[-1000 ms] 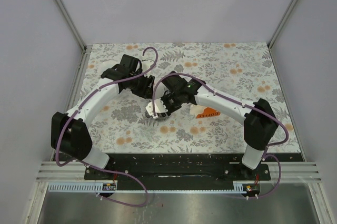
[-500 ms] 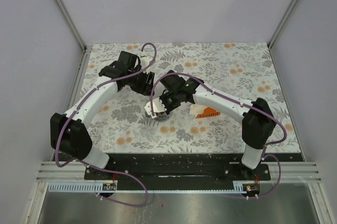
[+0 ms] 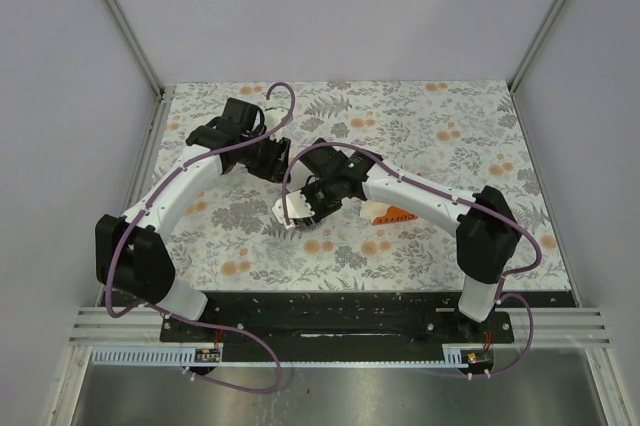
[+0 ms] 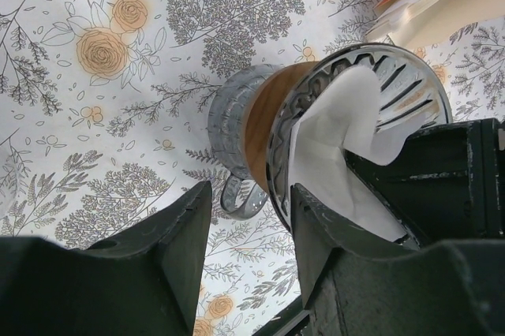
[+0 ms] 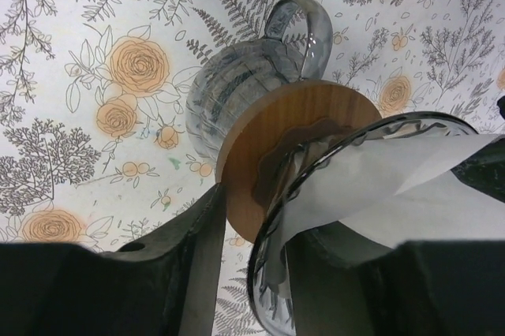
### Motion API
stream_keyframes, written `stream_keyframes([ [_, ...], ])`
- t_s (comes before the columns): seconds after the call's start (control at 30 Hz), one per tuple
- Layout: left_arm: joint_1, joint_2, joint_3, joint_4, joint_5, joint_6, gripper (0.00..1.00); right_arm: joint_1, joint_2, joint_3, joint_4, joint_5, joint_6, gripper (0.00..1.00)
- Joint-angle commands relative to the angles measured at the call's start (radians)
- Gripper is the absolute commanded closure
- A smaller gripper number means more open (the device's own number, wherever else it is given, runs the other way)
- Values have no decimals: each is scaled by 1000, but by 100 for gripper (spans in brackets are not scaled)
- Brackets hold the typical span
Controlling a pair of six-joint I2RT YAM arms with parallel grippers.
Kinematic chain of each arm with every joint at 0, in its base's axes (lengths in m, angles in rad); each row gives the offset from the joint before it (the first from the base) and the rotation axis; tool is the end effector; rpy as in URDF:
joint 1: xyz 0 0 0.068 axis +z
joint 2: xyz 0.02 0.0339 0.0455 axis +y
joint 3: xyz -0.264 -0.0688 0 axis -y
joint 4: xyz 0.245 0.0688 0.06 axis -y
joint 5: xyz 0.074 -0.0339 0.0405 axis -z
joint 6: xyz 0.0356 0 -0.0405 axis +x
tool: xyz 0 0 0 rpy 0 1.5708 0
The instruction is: Place the coffee filter in the dripper
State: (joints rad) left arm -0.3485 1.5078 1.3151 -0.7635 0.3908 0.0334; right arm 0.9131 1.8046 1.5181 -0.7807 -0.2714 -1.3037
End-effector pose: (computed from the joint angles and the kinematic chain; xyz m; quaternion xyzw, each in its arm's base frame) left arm 0.2933 -0.1210 0.3016 0.2351 0.9069 -0.2293 0.2640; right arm 0.2280 0.3108 0.2638 -0.8738 0.3979 0.0806 0.2676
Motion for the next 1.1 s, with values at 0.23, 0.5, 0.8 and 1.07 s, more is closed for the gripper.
stream_keyframes([
  [0.23,3,-20,1,30,25,6,52,23,24,24,-15,-9,4,94],
  [0.5,2,-27,7,30,17,11,52,29,-17,-2,47,20,52,38],
  [0.8,2,-40,9,30,5,13,52,29,-123,-62,124,4,84,21],
  [1.07,2,-41,13,30,3,16,51,29,-200,-102,161,-12,103,1],
])
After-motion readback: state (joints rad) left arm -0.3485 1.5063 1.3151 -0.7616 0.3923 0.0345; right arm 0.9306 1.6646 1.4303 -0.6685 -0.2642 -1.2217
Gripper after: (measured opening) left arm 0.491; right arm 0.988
